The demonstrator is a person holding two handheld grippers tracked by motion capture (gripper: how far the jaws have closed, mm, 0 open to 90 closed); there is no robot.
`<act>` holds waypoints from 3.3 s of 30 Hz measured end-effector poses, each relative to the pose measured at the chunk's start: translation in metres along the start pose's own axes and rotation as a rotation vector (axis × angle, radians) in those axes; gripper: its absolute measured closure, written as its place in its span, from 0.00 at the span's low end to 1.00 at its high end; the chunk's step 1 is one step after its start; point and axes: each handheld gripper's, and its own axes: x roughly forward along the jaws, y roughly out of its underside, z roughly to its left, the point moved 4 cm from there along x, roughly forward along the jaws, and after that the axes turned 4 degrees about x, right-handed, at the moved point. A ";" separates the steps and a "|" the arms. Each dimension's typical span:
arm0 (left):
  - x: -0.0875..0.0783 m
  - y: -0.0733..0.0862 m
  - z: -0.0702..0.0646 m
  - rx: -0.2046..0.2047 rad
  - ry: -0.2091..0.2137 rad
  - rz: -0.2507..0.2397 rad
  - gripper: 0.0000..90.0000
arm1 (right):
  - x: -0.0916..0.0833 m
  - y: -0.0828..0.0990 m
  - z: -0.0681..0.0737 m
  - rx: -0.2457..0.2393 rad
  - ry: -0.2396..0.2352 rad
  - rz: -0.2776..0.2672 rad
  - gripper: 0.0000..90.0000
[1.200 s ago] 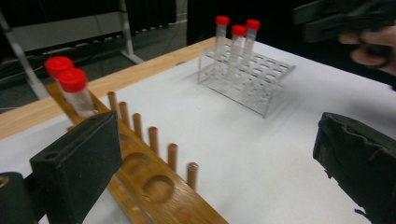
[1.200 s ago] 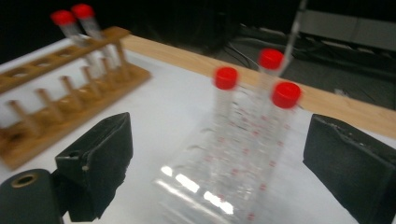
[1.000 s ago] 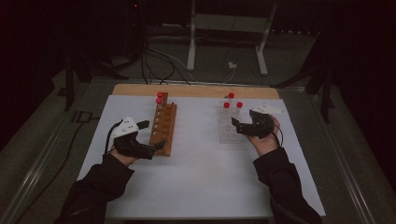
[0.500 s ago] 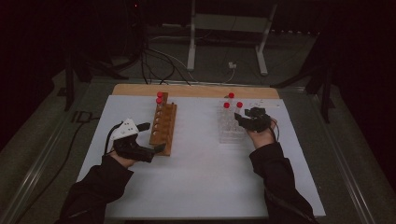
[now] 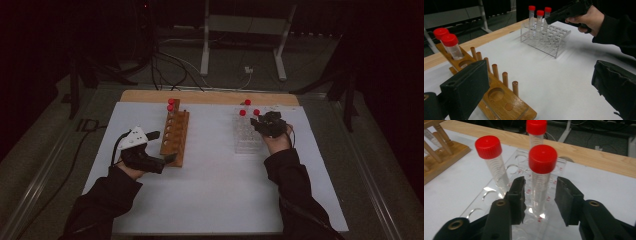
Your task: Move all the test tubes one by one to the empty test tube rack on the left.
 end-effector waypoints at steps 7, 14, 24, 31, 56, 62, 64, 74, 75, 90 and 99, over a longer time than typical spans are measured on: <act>0.000 0.001 0.000 0.000 -0.004 0.005 0.02 | 0.001 -0.002 0.002 -0.010 0.007 -0.001 0.80; 0.001 0.002 0.001 -0.001 0.004 0.009 0.02 | -0.002 -0.006 0.003 -0.030 0.016 0.001 0.83; 0.000 0.000 0.000 -0.003 0.010 0.007 0.02 | -0.019 -0.021 0.007 -0.056 0.021 -0.040 0.83; -0.001 -0.003 0.000 0.004 0.016 0.004 0.02 | -0.037 -0.032 0.012 -0.082 0.019 -0.083 0.83; -0.001 -0.013 -0.015 0.032 0.067 0.004 0.02 | -0.076 -0.032 0.079 -0.219 -0.131 -0.101 0.83; 0.001 -0.015 -0.020 0.037 0.081 0.007 0.02 | -0.082 -0.020 0.099 -0.249 -0.189 -0.089 0.83; 0.002 -0.015 -0.022 0.042 0.084 0.011 0.02 | -0.083 -0.016 0.105 -0.255 -0.209 -0.082 0.83; 0.010 -0.022 -0.031 0.051 0.130 0.010 0.02 | -0.089 0.007 0.134 -0.305 -0.289 -0.041 0.83; 0.010 -0.023 -0.032 0.055 0.135 0.010 0.02 | -0.089 0.010 0.137 -0.304 -0.297 -0.037 0.83; 0.025 -0.042 -0.053 0.100 0.205 -0.005 0.08 | -0.087 0.041 0.165 -0.334 -0.383 0.020 0.83; 0.037 -0.047 -0.063 0.121 0.245 -0.015 0.24 | -0.092 0.042 0.169 -0.338 -0.401 0.013 0.83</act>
